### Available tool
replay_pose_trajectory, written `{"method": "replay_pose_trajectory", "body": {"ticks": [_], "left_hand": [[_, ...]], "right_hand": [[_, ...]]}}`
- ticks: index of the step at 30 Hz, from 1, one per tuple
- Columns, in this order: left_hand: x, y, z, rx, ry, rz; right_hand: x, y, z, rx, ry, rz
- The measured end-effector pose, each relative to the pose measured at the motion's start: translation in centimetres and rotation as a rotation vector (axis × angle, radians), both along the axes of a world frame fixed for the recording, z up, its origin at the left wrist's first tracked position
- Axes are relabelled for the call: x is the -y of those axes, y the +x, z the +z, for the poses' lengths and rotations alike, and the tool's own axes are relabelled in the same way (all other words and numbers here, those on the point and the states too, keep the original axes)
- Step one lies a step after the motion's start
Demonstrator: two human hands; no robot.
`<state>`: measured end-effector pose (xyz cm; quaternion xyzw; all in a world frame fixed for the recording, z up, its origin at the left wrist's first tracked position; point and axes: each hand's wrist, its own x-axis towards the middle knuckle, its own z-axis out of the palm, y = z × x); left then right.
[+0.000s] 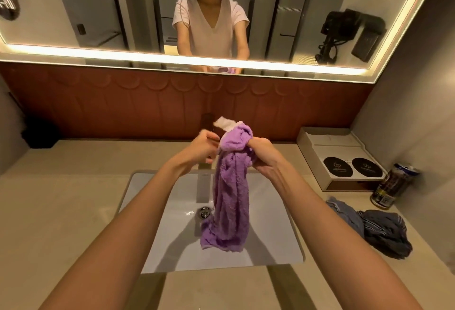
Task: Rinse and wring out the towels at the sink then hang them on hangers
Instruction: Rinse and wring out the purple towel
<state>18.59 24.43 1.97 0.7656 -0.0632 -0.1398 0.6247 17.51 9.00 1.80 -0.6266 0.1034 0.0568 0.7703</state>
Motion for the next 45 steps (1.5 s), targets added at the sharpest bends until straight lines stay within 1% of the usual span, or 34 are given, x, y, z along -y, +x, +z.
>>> {"method": "replay_pose_trajectory", "body": {"ticks": [2, 3, 4, 8, 11, 13, 16, 20, 23, 27, 30, 32, 33, 34, 35, 36, 37, 38, 39, 41, 42, 43, 45], "left_hand": [[-0.1, -0.3, -2.4, -0.059, 0.161, -0.216], [0.0, -0.4, -3.5, -0.088, 0.209, -0.284], [0.1, -0.4, -4.6, -0.109, 0.225, -0.304], [1.4, -0.6, -8.1, -0.198, 0.14, -0.142], [2.8, -1.3, -10.8, -0.225, 0.077, 0.013], [3.6, -1.5, -11.3, -0.171, 0.137, 0.138], [3.7, -0.9, -10.9, -0.124, 0.288, 0.257], [2.6, 0.6, -9.2, -0.092, 0.361, 0.263], [2.1, 1.5, -7.3, -0.069, 0.422, 0.24], [1.2, 2.5, -4.4, -0.048, 0.479, 0.141], [0.8, 2.4, -0.9, -0.063, 0.457, -0.037], [0.9, 2.6, 0.8, 0.017, 0.546, -0.152], [1.2, 2.6, 1.5, 0.056, 0.583, -0.197], [1.5, 2.6, 2.0, 0.093, 0.615, -0.22], [1.9, 2.5, 2.4, 0.134, 0.65, -0.226], [2.3, 2.3, 2.7, 0.188, 0.691, -0.213], [2.6, 2.2, 2.9, 0.253, 0.731, -0.19], [2.9, 2.1, 3.2, 0.337, 0.758, -0.162], [3.1, 2.1, 3.5, 0.415, 0.77, -0.145], [3.5, 1.9, 4.2, 0.53, 0.775, -0.136], [3.5, 1.8, 4.6, 0.566, 0.78, -0.14], [3.5, 1.7, 4.9, 0.59, 0.783, -0.149], [3.0, 1.5, 5.2, 0.588, 0.805, -0.191]], "right_hand": [[-0.4, 0.1, 0.8, -0.06, 0.186, -0.008], [-0.7, 0.2, 1.1, -0.08, 0.268, -0.016], [-0.9, 0.3, 1.4, -0.097, 0.35, -0.022], [-0.8, 0.9, 2.6, -0.14, 0.548, -0.053], [0.1, 1.2, 4.0, -0.106, 0.684, -0.081], [0.9, 1.2, 4.4, -0.07, 0.759, -0.104], [2.8, 0.9, 3.9, -0.065, 0.775, -0.197], [4.7, -0.4, 2.3, -0.149, 0.62, -0.288], [5.2, -1.1, 0.2, -0.244, 0.436, -0.275], [6.2, -0.5, -3.5, -0.371, 0.182, -0.309], [7.3, 0.6, -7.6, -0.407, -0.098, -0.395], [6.6, -0.2, -7.4, -0.447, -0.37, -0.338], [6.1, -0.6, -6.7, -0.437, -0.533, -0.233], [5.1, -1.3, -5.4, -0.429, -0.642, -0.098], [4.3, -1.4, -4.5, -0.427, -0.719, 0.032], [3.7, -1.3, -3.9, -0.387, -0.781, 0.117], [3.3, -0.9, -3.5, -0.311, -0.83, 0.177], [2.9, -0.7, -3.1, -0.194, -0.825, 0.231], [2.3, -0.8, -2.6, -0.049, -0.765, 0.301], [1.6, -0.5, -2.1, 0.151, -0.592, 0.428], [1.2, -0.3, -2.1, 0.203, -0.519, 0.432], [0.8, -0.3, -1.9, 0.236, -0.447, 0.383], [0.2, 0.0, -2.1, 0.282, -0.403, 0.252]]}}
